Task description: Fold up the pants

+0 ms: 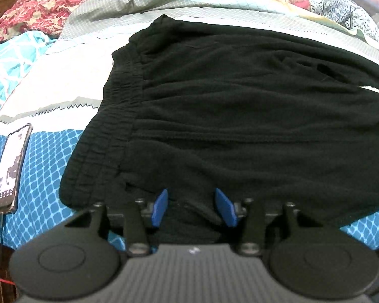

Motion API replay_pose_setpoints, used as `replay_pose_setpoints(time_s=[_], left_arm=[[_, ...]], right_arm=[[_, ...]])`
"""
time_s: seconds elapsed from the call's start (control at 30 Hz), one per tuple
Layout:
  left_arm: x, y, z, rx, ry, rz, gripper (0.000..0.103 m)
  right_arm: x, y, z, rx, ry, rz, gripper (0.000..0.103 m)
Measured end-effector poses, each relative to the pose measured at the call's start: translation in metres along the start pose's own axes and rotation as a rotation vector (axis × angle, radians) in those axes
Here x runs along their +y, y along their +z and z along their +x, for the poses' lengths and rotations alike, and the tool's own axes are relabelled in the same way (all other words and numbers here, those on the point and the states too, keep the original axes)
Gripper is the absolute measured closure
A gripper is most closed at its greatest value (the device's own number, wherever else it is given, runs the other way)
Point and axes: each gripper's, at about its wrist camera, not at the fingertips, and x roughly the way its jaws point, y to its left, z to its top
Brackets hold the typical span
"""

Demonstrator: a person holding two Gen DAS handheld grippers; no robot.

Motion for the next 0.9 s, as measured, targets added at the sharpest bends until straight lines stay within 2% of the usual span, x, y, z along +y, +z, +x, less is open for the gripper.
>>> replay_pose_setpoints(time_s=[0.33,0.7,0.8,0.9], left_arm=[[-0.001,0.0,0.0,0.0,0.0,-0.001,0.058],[0.002,0.002,-0.002,-0.007,-0.032,-0.014,0.053],[0.01,0.008,-0.015,-0.063,-0.063,0.002,0.053],[0.027,0.029,-0.033,-0.17,-0.047,0.019,0.049]], right_arm=[[0.001,-0.001,-0.003,-0.006,0.001,0.014,0.067],[0.004,-0.002,-0.003,-0.009,-0.003,0.021,0.067],[0.007,0.002,-0.006,-0.007,-0.002,0.03,0.066],[0.008,0.014,-0.017,-0.057,0.011,0.025,0.065]])
